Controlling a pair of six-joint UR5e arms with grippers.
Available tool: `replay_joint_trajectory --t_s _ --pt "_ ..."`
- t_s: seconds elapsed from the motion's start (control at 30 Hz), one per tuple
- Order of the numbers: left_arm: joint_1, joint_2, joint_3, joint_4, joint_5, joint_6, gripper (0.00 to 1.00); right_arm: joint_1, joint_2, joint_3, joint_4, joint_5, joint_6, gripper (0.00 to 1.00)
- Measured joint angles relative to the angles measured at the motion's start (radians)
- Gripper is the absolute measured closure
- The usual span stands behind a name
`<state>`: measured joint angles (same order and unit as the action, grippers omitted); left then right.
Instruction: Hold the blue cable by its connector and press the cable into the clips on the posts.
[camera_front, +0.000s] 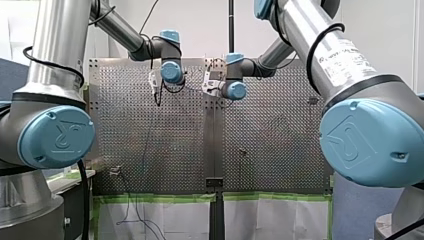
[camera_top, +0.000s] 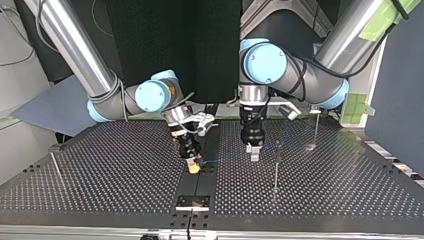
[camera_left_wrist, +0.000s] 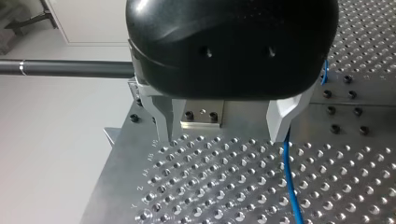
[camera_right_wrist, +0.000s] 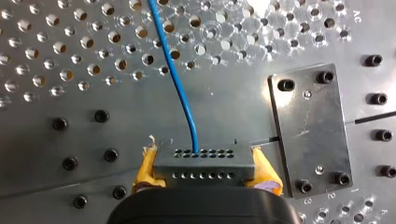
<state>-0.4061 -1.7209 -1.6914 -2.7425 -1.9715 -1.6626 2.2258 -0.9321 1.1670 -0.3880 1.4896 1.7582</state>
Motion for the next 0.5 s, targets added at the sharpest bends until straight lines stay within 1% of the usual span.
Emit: replay_joint_trajectory --t_s 0.07,0.2,0.4,0.5 --pt "-0.003 0.005 0.000 -0.011 0.000 -0.001 0.00 -0.004 0.000 0.000 -0.001 0.000 0.000 1.00" --pt "-0.023 0.009 0.000 -0.047 -0.001 0.008 0.00 -0.010 0.000 0.000 -0.002 0.000 0.000 1.00" --pt "-0.054 0.009 0.000 -0.105 -0.010 0.018 0.00 -0.011 0.000 0.000 -0.002 -0.004 0.000 1.00" --pt "-0.060 0.009 0.000 -0.126 -0.026 0.018 0.00 -0.009 0.000 0.000 -0.001 -0.005 0.000 1.00"
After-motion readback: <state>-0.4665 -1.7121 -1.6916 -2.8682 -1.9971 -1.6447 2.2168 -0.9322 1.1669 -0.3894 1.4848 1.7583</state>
